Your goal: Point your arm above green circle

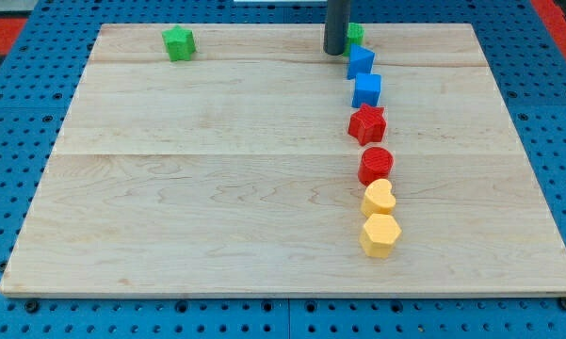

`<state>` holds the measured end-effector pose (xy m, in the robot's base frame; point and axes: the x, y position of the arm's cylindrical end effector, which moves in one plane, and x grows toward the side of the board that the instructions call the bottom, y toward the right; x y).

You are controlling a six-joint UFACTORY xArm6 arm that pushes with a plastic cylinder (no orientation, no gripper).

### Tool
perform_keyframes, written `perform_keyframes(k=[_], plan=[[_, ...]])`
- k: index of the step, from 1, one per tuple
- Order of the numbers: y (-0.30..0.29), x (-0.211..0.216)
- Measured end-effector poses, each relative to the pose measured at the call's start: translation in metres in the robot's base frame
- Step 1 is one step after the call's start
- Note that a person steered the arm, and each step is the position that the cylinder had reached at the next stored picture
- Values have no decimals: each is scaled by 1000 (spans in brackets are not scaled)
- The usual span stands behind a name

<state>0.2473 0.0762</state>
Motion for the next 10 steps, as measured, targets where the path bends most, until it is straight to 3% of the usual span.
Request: perform_keyframes(k=[5, 7, 8, 10], plan=[[-8, 55], [-20, -35], [-29, -54], [3, -54]])
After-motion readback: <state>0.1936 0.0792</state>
